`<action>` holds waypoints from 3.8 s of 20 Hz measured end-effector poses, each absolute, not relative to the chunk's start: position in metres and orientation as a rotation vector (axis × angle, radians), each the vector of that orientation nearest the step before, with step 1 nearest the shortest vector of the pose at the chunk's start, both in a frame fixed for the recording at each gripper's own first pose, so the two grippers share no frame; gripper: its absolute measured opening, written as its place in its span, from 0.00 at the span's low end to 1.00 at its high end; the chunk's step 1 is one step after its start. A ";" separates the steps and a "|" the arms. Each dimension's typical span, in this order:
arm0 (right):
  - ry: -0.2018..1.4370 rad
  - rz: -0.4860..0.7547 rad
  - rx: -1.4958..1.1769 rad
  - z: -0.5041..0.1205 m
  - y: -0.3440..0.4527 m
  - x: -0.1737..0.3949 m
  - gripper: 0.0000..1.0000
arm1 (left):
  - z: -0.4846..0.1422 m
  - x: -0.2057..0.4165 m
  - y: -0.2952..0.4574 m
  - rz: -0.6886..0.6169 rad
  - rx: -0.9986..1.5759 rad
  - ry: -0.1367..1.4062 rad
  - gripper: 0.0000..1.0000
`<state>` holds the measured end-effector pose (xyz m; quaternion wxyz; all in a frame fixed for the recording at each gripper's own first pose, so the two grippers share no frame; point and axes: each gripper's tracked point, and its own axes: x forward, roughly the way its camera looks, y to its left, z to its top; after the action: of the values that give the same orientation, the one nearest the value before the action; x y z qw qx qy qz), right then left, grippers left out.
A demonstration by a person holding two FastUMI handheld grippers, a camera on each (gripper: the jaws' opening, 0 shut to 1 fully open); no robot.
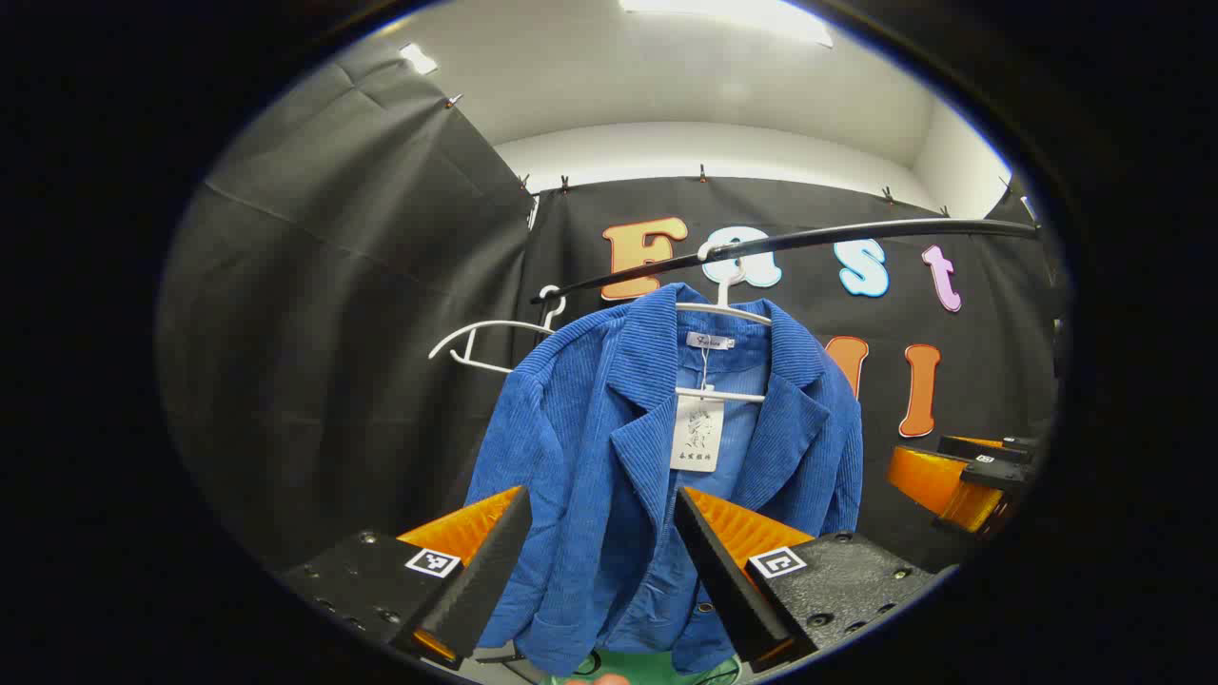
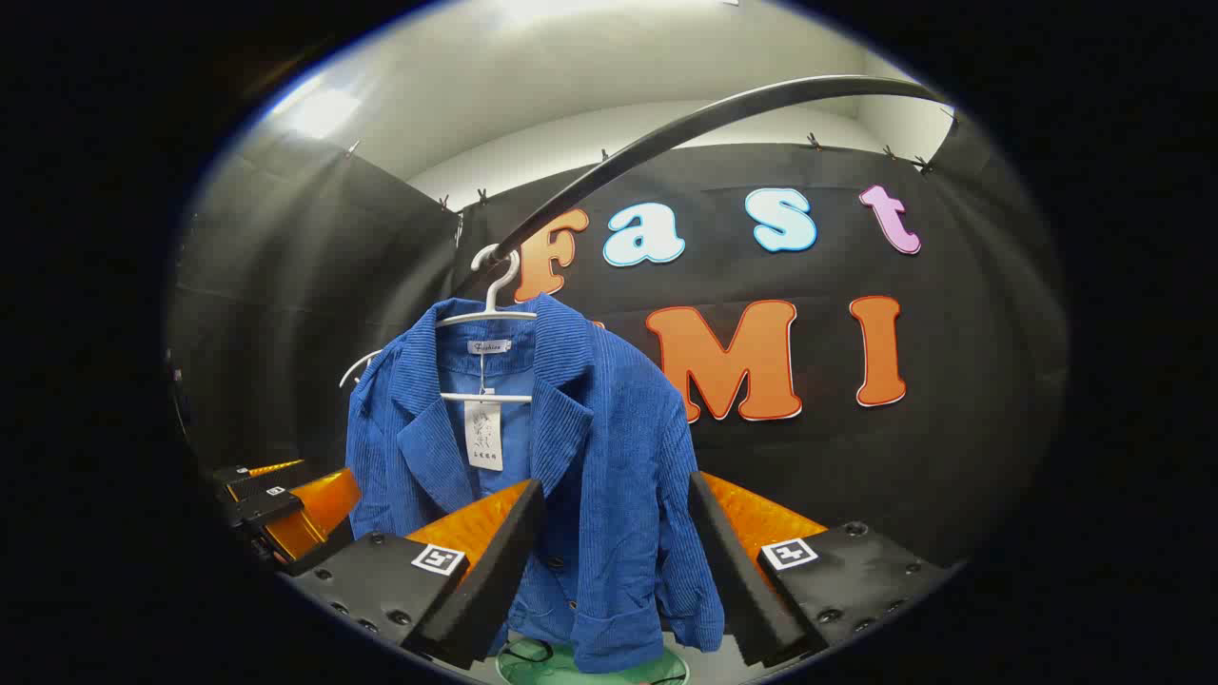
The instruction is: Grasp the clothes on the hanger with both hands and then place them into the laundry hamper below.
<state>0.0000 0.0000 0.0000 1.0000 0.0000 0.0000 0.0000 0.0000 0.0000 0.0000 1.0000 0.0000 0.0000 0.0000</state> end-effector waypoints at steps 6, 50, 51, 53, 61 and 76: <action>-0.010 -0.004 -0.006 0.004 0.000 -0.005 0.94 | 0.004 -0.002 0.006 0.009 0.003 -0.012 0.95; 0.100 -0.167 0.057 -0.084 -0.046 0.192 0.46 | -0.010 0.035 0.028 -0.058 -0.026 0.024 0.95; 0.105 -0.147 0.074 -0.082 -0.048 0.188 0.29 | -0.013 0.033 0.023 -0.056 -0.028 0.030 0.95; 0.112 -0.058 0.103 -0.076 -0.042 0.182 0.13 | -0.017 0.032 0.014 -0.061 -0.033 0.036 0.92; -0.022 0.035 0.144 -0.016 -0.051 0.101 0.07 | -0.052 0.073 -0.059 -0.153 -0.082 0.067 0.95; -0.075 0.043 0.069 0.017 -0.071 0.063 0.07 | -0.106 0.139 -0.042 -0.027 -0.034 0.099 0.64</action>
<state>0.0632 -0.0709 0.0175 0.9985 0.0346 -0.0373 0.0213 0.1391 -0.0415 -0.1063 0.9985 -0.0169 0.0497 -0.0137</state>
